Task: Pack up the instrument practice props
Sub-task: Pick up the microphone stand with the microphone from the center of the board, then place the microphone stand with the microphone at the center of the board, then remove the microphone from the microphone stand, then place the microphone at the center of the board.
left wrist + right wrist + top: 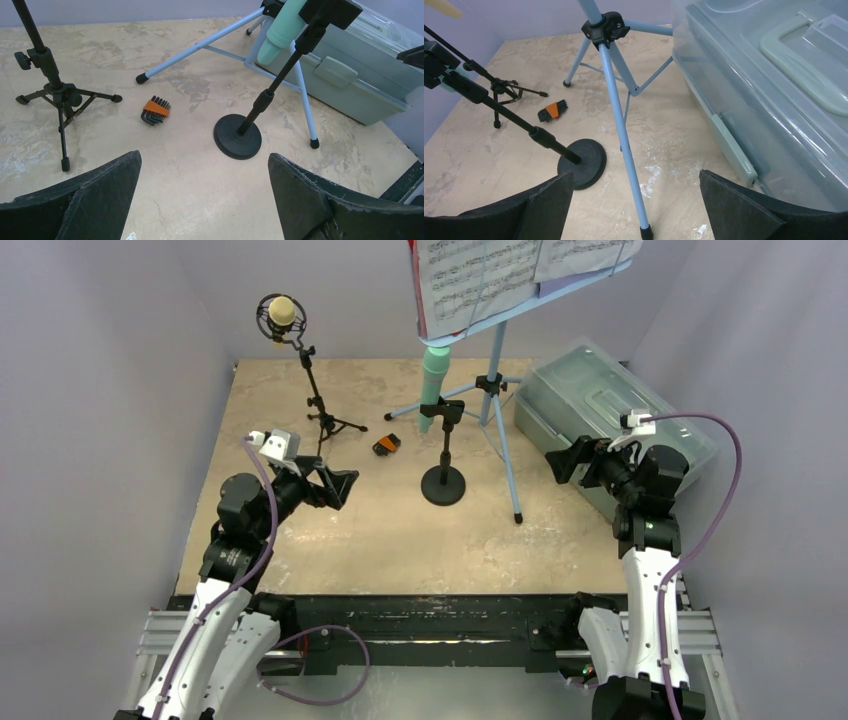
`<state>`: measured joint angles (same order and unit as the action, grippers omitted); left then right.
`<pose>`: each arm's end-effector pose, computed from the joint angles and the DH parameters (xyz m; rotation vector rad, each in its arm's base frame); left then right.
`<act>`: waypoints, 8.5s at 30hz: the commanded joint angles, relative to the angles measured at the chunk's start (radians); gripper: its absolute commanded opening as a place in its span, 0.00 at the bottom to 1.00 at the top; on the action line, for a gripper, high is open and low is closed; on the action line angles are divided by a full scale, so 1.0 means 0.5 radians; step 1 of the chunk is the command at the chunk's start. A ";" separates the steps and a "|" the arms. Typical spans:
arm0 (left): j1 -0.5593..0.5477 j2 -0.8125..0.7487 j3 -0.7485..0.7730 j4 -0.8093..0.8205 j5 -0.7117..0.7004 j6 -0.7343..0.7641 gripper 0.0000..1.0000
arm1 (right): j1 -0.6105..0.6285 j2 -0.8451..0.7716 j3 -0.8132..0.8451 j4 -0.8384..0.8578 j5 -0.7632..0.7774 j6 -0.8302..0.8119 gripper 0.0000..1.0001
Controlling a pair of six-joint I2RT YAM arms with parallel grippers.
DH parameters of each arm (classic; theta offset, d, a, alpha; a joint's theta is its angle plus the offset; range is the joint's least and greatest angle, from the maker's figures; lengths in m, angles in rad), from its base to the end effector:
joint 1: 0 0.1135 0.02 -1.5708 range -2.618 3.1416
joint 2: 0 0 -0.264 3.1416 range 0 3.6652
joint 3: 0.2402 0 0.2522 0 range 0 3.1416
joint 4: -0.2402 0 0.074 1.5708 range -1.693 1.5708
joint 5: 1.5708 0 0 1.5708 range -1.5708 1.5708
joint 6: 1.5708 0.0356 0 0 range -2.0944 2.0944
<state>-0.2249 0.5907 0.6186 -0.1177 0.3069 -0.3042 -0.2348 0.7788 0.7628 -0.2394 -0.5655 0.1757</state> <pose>0.1452 -0.0443 0.3177 0.1709 1.6895 -0.6528 0.1782 -0.0230 0.3287 -0.0281 1.8104 0.4727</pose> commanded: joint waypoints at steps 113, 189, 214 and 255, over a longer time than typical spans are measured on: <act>-1.069 1.286 0.407 2.334 -0.131 0.132 0.00 | 0.169 0.030 0.029 -0.719 -1.283 -1.619 0.99; -1.521 0.589 -0.111 1.899 -0.814 0.539 0.00 | 1.098 0.702 0.800 -0.552 -0.905 -1.378 0.88; -1.523 0.397 -0.166 1.384 -0.963 0.313 0.00 | 0.721 0.337 0.346 -0.498 -1.182 -1.475 0.99; -0.528 0.817 -0.191 0.462 -1.777 -0.702 0.00 | 0.665 0.247 0.154 -0.361 -0.875 -1.401 0.99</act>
<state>-0.5621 0.9749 0.4919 0.0910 -0.5610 -0.5636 0.0990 0.9115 0.8444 -0.4473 -1.0122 -0.5339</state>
